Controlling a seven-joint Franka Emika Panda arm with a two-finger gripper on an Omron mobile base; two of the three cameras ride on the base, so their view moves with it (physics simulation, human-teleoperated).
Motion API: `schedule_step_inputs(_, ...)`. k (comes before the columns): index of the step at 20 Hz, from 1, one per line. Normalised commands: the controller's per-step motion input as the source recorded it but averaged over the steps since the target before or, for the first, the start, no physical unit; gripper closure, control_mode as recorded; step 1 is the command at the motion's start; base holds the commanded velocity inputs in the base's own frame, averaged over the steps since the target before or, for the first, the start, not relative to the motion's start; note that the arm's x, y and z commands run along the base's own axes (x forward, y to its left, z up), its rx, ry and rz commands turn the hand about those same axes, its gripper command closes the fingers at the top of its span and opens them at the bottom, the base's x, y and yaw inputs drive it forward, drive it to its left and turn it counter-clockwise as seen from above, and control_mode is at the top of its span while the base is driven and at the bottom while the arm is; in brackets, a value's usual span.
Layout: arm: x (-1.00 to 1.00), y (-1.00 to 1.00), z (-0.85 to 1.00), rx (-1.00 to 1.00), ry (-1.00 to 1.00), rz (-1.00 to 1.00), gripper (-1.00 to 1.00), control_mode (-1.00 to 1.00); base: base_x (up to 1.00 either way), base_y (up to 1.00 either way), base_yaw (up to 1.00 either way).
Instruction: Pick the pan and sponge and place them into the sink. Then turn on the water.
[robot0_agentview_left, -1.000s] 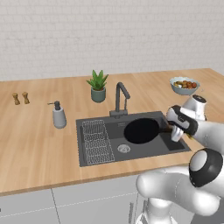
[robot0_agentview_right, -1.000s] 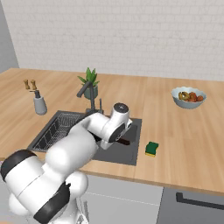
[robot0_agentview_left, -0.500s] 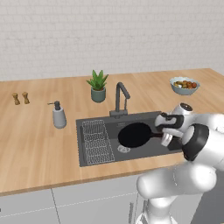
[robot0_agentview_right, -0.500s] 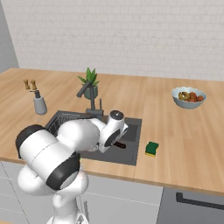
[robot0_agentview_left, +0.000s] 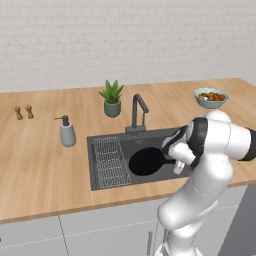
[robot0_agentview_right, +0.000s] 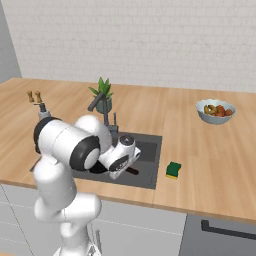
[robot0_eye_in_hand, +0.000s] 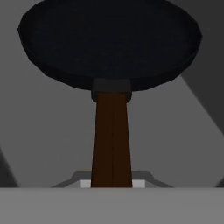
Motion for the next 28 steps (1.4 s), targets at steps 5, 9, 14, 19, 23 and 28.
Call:
schedule_step_inputs(5,0.35,0.0,-0.57,0.0,0.0,0.05,1.0,-1.0,0.0,0.0,0.0)
schedule_step_inputs(9,0.39,0.0,-0.57,0.0,0.0,0.06,1.0,-1.0,0.0,0.0,0.0)
schedule_step_inputs(14,0.37,0.0,-0.52,0.0,0.0,0.07,1.0,-1.0,0.0,0.0,0.0)
schedule_step_inputs(19,0.14,0.0,-0.18,0.0,-0.1,0.08,1.0,-1.0,0.0,0.0,0.0)
schedule_step_inputs(23,0.02,0.0,0.0,0.0,-0.22,0.07,-1.0,-1.0,0.0,0.0,0.0)
schedule_step_inputs(28,0.0,0.0,0.17,0.0,-0.14,0.09,-1.0,-1.0,0.0,0.0,0.0)
